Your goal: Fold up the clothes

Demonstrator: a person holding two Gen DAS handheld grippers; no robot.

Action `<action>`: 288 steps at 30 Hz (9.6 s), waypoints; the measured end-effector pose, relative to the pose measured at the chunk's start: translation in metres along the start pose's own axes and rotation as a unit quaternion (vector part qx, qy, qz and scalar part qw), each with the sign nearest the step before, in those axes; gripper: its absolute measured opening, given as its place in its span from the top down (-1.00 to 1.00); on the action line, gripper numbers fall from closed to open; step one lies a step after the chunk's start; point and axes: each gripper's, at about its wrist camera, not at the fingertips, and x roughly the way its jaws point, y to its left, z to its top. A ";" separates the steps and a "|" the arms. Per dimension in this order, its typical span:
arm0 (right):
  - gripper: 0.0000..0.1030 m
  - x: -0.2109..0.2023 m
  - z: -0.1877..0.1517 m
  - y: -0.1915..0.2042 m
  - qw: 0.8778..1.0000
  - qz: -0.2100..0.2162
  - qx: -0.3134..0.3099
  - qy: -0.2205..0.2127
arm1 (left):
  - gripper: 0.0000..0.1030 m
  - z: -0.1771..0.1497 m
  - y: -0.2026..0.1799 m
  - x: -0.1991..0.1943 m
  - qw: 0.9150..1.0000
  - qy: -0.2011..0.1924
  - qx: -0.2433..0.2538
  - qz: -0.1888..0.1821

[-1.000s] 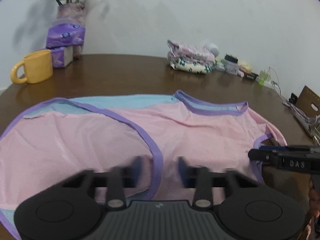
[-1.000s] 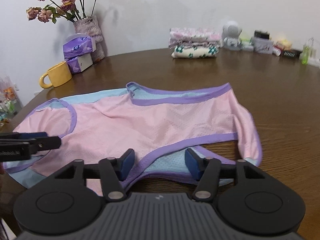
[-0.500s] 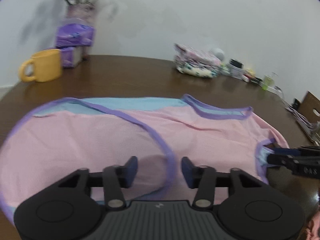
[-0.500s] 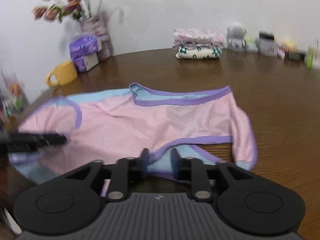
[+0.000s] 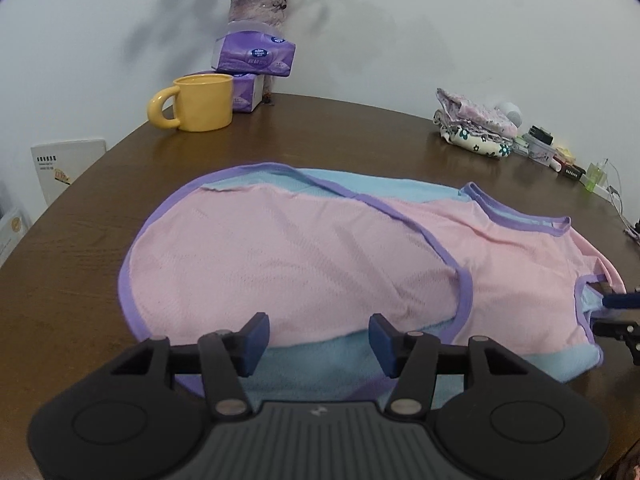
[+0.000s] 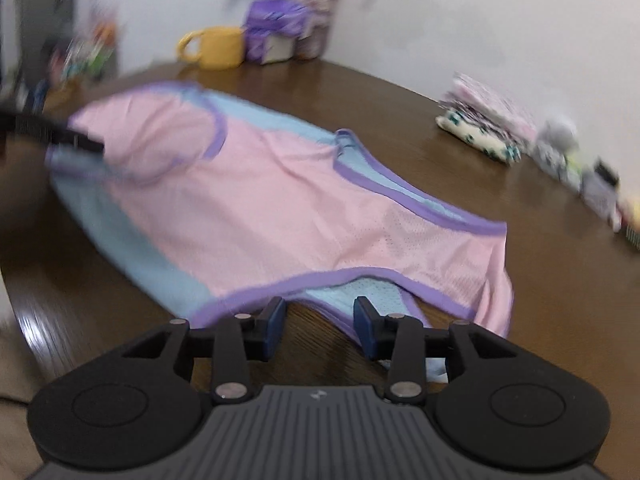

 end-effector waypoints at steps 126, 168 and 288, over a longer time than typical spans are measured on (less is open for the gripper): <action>0.26 -0.008 0.057 -0.037 0.982 0.162 0.096 0.034 | -0.22 0.067 -0.005 -0.012 0.986 0.030 0.129 -0.101; 0.97 0.160 0.148 -0.081 0.956 0.083 0.274 0.061 | 1.00 0.167 0.042 0.153 0.992 0.060 0.021 -0.112; 0.64 0.042 0.038 -0.106 0.978 0.024 0.208 -0.021 | 0.58 0.022 -0.079 0.046 0.975 0.020 0.165 -0.149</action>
